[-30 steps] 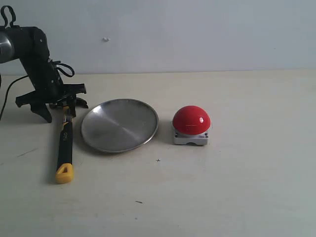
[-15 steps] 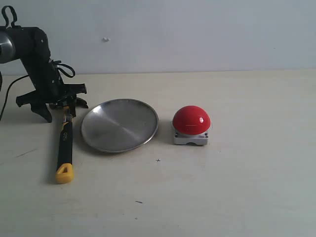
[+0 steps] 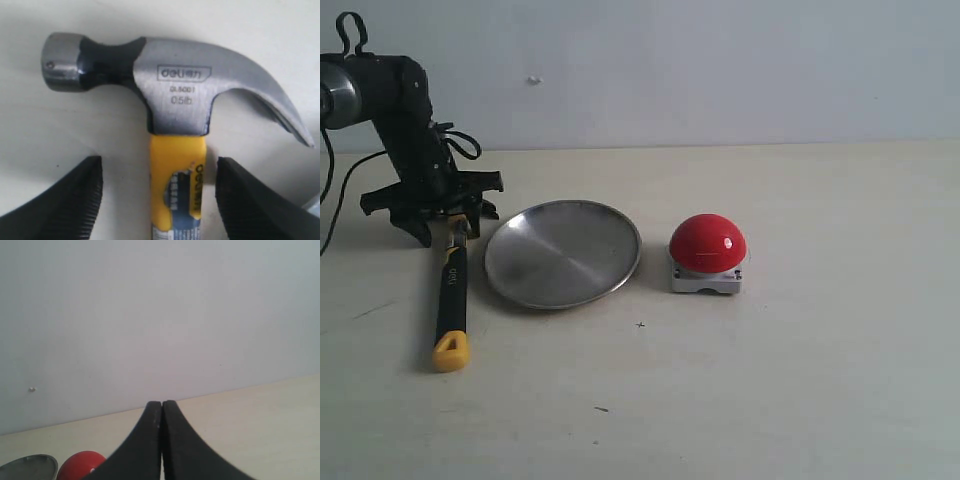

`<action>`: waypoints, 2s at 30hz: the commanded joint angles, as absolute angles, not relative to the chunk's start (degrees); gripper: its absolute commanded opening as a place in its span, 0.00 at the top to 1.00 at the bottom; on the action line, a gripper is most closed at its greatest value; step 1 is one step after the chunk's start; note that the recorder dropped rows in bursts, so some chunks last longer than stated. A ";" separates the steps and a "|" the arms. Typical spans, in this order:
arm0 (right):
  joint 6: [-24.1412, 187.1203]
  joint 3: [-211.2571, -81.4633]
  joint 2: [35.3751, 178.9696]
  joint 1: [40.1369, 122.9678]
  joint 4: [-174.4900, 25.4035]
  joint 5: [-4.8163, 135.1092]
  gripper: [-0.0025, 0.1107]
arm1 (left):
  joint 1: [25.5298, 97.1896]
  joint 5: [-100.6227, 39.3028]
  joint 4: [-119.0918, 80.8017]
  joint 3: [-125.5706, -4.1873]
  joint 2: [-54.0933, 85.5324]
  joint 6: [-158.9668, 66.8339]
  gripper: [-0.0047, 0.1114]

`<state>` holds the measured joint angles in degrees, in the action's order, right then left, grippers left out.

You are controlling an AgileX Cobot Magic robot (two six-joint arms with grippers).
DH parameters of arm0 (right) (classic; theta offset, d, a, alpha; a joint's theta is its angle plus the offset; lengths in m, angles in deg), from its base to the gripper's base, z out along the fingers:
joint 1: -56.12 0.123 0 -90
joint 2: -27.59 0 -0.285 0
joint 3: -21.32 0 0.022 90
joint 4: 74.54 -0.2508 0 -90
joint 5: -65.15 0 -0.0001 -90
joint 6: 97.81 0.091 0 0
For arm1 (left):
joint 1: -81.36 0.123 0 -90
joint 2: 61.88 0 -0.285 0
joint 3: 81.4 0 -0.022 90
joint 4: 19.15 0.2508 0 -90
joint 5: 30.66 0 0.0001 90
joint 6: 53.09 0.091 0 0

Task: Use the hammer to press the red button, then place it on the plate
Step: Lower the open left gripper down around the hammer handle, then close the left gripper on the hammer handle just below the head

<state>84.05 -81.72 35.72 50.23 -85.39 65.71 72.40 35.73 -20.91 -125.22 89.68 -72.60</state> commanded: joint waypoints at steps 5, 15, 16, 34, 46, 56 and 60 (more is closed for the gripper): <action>83.85 -81.46 35.38 50.45 -85.05 65.83 0.98 | 71.96 35.10 -20.86 -125.62 89.62 -72.85 0.55; 83.85 -81.46 35.38 50.45 -85.05 65.83 0.98 | 71.96 28.98 -21.85 -125.62 89.62 -72.48 0.55; 83.85 -81.46 35.38 50.45 -85.05 65.83 0.98 | 71.96 29.20 -22.60 -125.62 89.62 -72.48 0.55; 83.85 -81.46 35.38 50.45 -85.05 65.83 0.98 | 72.23 34.69 -22.38 -125.62 89.62 -71.34 0.55; 83.84 -81.46 35.38 50.45 -85.15 65.54 0.98 | 73.21 33.90 -22.29 -125.62 89.62 -71.34 0.55; 83.84 -81.46 35.38 50.45 -85.15 65.54 0.98 | 73.48 33.65 -22.29 -125.62 89.62 -71.34 0.55; 83.84 -81.46 35.38 50.45 -85.15 65.54 0.98 | 73.48 33.27 -22.29 -125.62 89.62 -70.30 0.61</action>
<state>84.05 -81.72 35.72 50.23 -85.39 65.71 73.33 34.10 -22.70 -125.22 89.68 -71.33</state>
